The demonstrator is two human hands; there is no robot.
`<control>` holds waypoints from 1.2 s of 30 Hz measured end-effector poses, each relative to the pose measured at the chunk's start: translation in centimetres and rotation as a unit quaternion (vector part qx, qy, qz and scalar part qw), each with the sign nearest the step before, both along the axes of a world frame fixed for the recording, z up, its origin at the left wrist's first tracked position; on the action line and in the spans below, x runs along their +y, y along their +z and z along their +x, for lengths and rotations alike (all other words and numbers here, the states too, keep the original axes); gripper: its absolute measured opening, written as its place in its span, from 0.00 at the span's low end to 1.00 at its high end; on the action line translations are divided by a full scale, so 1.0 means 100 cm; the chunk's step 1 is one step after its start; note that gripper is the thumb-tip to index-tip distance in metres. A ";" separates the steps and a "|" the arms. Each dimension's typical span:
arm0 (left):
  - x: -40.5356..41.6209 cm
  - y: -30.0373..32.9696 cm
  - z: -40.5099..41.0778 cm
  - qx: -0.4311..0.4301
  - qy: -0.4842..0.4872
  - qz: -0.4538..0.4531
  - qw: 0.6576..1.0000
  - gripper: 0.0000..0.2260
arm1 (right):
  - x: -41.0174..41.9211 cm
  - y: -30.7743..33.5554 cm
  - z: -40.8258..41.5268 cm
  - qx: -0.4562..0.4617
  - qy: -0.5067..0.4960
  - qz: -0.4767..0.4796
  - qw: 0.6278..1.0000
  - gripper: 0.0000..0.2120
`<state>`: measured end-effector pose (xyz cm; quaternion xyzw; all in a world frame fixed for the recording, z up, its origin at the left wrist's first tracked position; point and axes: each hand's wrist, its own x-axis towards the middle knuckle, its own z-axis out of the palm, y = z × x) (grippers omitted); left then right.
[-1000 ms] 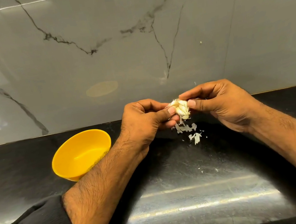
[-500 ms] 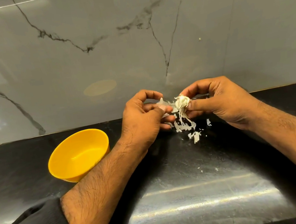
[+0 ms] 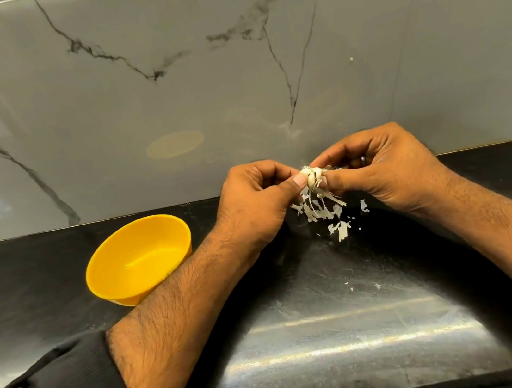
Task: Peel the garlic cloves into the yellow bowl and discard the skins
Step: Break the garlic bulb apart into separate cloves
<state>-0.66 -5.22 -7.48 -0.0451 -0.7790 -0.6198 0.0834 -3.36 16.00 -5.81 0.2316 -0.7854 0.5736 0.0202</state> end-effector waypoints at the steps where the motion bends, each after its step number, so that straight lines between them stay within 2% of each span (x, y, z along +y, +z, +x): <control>1: 0.000 0.001 0.000 -0.003 -0.003 -0.003 1.000 0.04 | 0.000 0.000 0.000 -0.004 0.003 -0.007 1.000 0.09; 6: 0.004 0.001 0.003 0.001 0.004 -0.044 0.999 0.09 | 0.000 -0.001 -0.005 -0.035 0.025 -0.033 0.999 0.09; 9: 0.003 0.002 0.003 0.078 0.027 -0.187 0.979 0.08 | 0.001 -0.003 -0.007 -0.077 0.041 -0.040 0.995 0.09; 11: 0.003 0.005 0.005 0.100 0.049 -0.246 0.963 0.08 | 0.001 -0.003 -0.008 -0.095 0.051 -0.045 0.993 0.10; 14: -0.005 0.006 0.000 0.072 0.095 -0.226 0.967 0.08 | 0.007 -0.001 -0.012 -0.129 0.045 -0.090 0.987 0.13; 16: -0.010 0.005 -0.003 0.047 0.102 -0.206 0.972 0.07 | 0.010 -0.001 -0.013 -0.122 0.039 -0.083 0.988 0.12; 19: -0.008 0.002 0.001 0.039 0.086 -0.217 0.972 0.11 | 0.007 -0.004 -0.010 -0.064 0.016 -0.007 0.998 0.08; 22: -0.001 0.003 0.004 0.078 0.065 -0.203 0.974 0.05 | 0.000 -0.005 -0.006 -0.017 -0.013 0.034 0.999 0.09; 27: -0.003 0.002 0.002 0.073 -0.025 -0.143 0.987 0.08 | -0.001 -0.004 -0.003 -0.004 0.005 0.014 1.000 0.08; 36: -0.010 0.001 -0.002 0.058 -0.022 -0.151 0.987 0.04 | -0.004 -0.007 -0.003 -0.002 0.036 0.025 0.999 0.07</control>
